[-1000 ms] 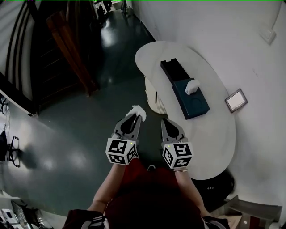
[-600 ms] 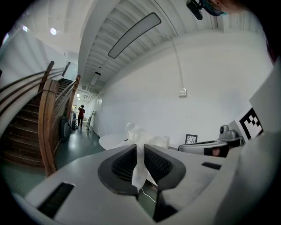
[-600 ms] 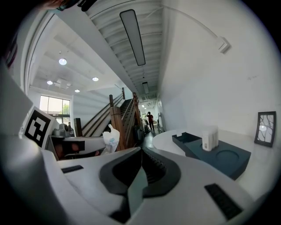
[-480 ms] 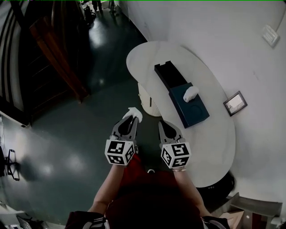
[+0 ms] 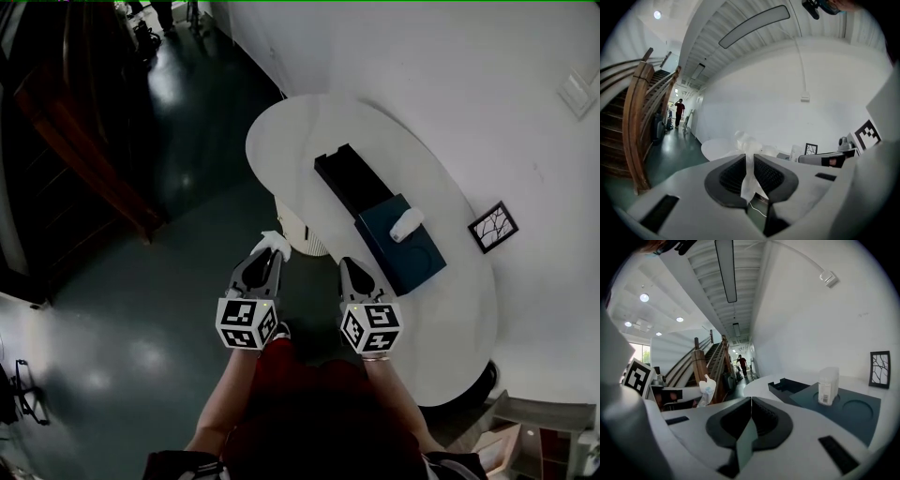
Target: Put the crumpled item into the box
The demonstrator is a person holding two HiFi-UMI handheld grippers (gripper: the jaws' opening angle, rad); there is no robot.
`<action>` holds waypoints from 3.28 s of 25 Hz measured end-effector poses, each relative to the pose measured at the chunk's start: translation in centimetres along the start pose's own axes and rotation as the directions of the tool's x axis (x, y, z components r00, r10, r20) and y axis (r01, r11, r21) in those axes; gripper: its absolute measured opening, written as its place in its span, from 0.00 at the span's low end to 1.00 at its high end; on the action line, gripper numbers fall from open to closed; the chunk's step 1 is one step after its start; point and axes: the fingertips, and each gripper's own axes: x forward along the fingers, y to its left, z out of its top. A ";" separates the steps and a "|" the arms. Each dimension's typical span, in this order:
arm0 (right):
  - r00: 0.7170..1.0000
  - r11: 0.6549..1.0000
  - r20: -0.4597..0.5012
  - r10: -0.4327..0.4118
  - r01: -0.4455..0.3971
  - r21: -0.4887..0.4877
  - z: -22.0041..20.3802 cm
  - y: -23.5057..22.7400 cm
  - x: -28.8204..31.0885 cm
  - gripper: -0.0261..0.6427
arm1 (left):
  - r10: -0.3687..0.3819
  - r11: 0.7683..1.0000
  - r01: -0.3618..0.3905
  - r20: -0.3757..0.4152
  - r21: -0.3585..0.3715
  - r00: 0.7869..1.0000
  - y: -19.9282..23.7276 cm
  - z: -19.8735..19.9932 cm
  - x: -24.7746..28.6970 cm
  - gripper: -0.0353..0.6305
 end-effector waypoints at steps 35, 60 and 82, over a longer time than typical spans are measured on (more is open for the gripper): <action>0.919 0.918 0.056 -0.391 0.385 0.100 2.5 -9.9 4.1 0.06 | -0.306 0.947 0.313 -0.107 0.065 0.946 -1.3 2.0 17.5 0.15; 0.884 0.893 0.127 -0.449 0.438 0.106 6.2 -11.9 5.3 0.06 | -0.514 0.775 0.595 -0.335 0.214 0.790 -10.3 -0.5 28.5 0.16; 0.732 0.722 0.029 -0.681 0.665 0.191 5.4 -12.3 8.5 0.06 | -0.509 0.320 0.882 -0.723 0.346 0.468 -12.4 -6.9 31.2 0.16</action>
